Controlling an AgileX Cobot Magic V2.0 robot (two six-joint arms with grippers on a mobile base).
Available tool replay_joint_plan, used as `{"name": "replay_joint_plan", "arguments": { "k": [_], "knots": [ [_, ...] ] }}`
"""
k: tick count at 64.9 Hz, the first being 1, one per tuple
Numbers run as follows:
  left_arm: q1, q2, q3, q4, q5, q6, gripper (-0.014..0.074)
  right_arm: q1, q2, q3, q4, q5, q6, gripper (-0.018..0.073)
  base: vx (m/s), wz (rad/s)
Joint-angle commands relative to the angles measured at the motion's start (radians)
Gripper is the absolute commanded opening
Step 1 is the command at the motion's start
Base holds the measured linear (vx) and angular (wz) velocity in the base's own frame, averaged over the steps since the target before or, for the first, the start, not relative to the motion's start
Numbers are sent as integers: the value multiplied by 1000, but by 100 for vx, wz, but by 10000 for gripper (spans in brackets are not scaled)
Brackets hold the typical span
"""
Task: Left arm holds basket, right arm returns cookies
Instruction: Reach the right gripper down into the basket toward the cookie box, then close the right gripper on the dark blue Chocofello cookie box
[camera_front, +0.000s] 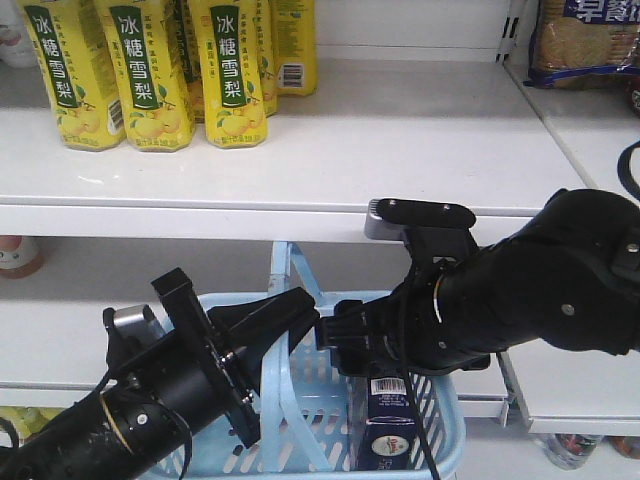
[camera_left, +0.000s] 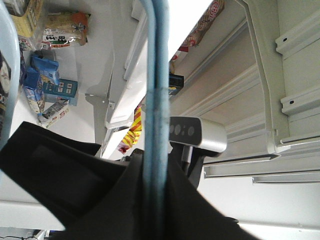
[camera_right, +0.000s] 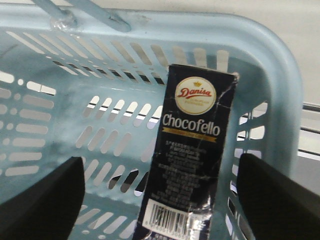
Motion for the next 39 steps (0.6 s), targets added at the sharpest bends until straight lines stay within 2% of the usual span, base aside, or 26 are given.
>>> {"name": "replay_joint_plan", "arguments": {
  "k": [1, 14, 39],
  "knots": [
    [-6, -35, -29, -22, -304, 3, -3, 8, -24, -26, -22, -42, -3, 580, 0, 0],
    [-6, -35, -29, -22, -304, 3, -3, 8, -24, -23, -29, -35, -3, 580, 0, 0],
    [-6, -35, -29, -22, -304, 3, -3, 8, -24, 32, -26, -105, -2, 580, 0, 0]
  ]
}}
